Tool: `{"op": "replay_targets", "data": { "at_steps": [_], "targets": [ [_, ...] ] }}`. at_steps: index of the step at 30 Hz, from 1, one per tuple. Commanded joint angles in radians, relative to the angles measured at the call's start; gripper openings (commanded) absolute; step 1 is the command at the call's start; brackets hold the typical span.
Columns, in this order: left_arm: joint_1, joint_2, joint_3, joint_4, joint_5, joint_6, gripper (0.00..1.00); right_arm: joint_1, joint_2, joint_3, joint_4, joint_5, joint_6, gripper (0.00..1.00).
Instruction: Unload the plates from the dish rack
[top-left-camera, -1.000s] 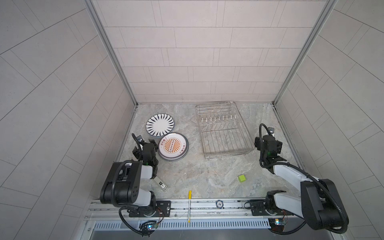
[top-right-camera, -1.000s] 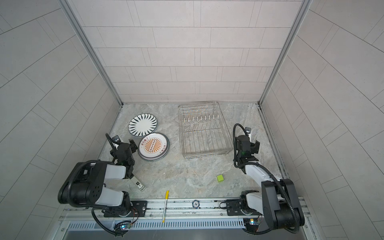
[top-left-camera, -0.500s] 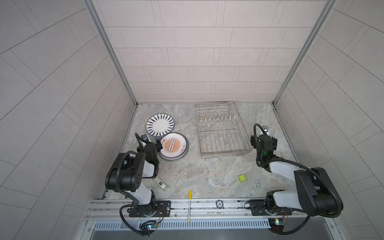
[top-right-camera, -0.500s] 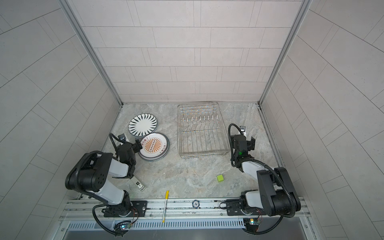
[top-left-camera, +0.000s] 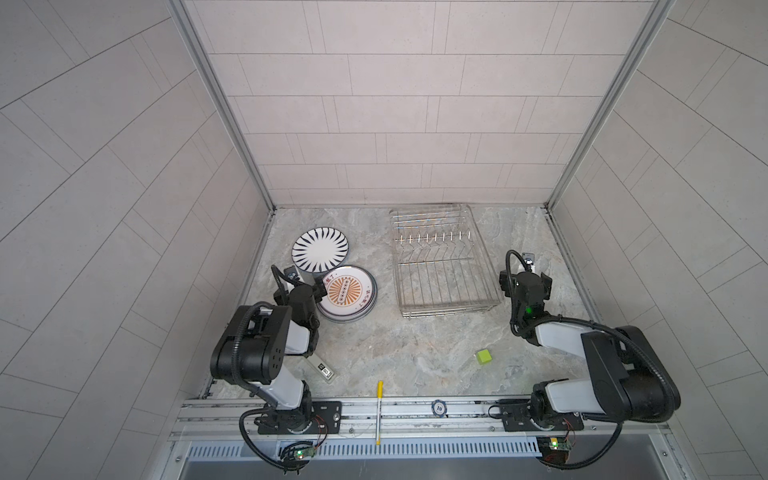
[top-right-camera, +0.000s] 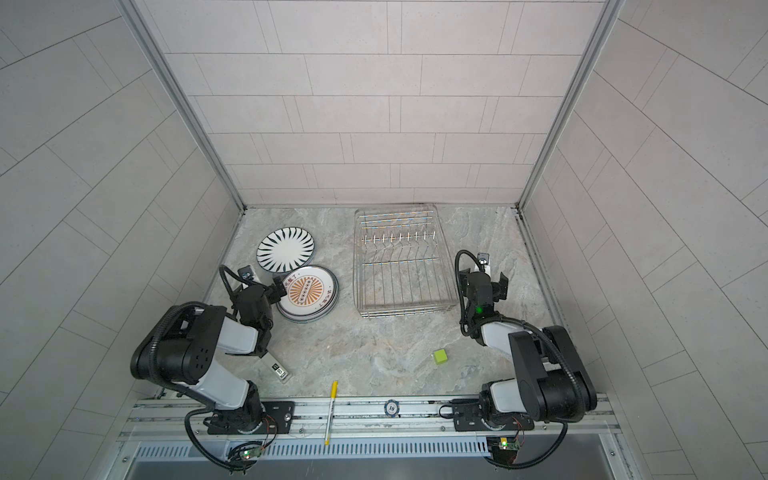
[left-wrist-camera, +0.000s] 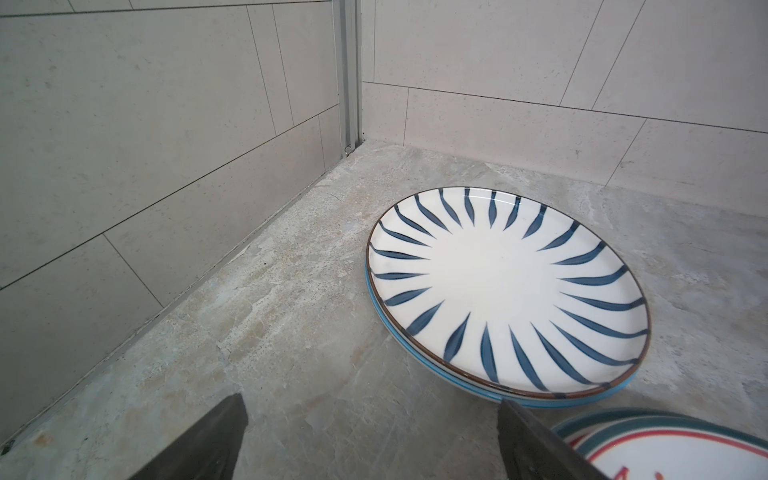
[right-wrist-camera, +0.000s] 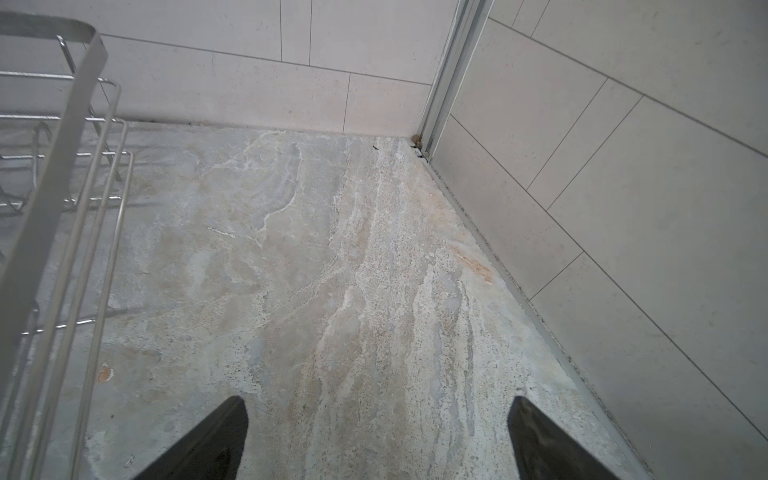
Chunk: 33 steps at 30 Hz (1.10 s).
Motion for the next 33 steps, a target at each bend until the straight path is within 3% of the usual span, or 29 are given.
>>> {"op": "replay_targets", "data": {
  "at_steps": [1, 29, 33],
  "targets": [
    [-0.007, -0.008, 0.025, 0.0, -0.011, 0.025, 1.0, 0.02, 0.083, 0.033, 0.058, -0.002, -0.024, 1.0],
    [-0.014, -0.012, 0.047, -0.043, -0.013, 0.033, 1.0, -0.028, 0.096, 0.084, -0.039, -0.087, 0.006, 1.0],
    [-0.013, -0.011, 0.092, -0.113, 0.033, 0.051, 1.0, -0.027, 0.078, 0.064, -0.015, -0.086, 0.004, 1.0]
  ]
}}
